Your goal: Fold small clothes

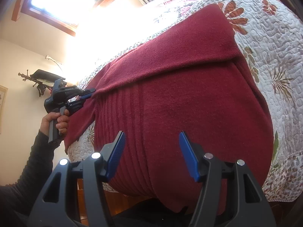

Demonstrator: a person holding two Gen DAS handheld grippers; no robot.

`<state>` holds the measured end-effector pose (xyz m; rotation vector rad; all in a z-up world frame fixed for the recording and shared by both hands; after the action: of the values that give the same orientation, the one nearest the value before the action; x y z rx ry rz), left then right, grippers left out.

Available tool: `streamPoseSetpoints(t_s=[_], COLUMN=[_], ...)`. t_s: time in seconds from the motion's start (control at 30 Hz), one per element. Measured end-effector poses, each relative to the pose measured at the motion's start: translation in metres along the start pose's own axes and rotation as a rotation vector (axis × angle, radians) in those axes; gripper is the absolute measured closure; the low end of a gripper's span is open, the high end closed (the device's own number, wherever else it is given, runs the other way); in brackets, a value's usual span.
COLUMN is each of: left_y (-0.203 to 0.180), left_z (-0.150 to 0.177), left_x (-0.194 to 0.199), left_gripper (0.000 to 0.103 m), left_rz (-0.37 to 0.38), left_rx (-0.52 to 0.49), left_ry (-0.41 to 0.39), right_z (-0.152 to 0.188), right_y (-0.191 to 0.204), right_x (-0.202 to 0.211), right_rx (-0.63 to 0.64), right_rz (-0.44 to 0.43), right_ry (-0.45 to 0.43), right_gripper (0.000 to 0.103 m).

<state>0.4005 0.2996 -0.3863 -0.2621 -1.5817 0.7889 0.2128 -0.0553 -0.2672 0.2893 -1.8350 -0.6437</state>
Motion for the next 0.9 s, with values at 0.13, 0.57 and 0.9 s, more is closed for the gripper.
streamPoseSetpoints(t_s=[0.13,0.57,0.9], left_y=[-0.018,-0.042,0.073], left_z=[0.008,0.02,0.047], left_x=[0.029,-0.04,0.124], left_gripper=[0.088,0.064,0.026], left_rz=[-0.044,0.046,0.118], left_rx=[-0.047,-0.067,0.196], left_ry=[-0.114,-0.007,-0.39], right_z=[-0.005,-0.003,-0.006], right_y=[0.001,0.005,0.033], right_x=[0.006,0.015,0.006], right_rx=[0.005,0.023,0.091], right_rz=[-0.007,-0.016,-0.08], right_ry=[-0.017,-0.026,0.005], right_gripper=[0.043,0.041,0.039])
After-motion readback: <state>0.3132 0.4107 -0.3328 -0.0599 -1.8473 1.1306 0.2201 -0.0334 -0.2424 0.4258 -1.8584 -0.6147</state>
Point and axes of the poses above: each gripper's, at about its wrist camera, not at the fingertips, and x roughly against the way its jaws point, y to its left, z to its underside, the point moved 5 cm from there along -x, roughly the way its jaws point
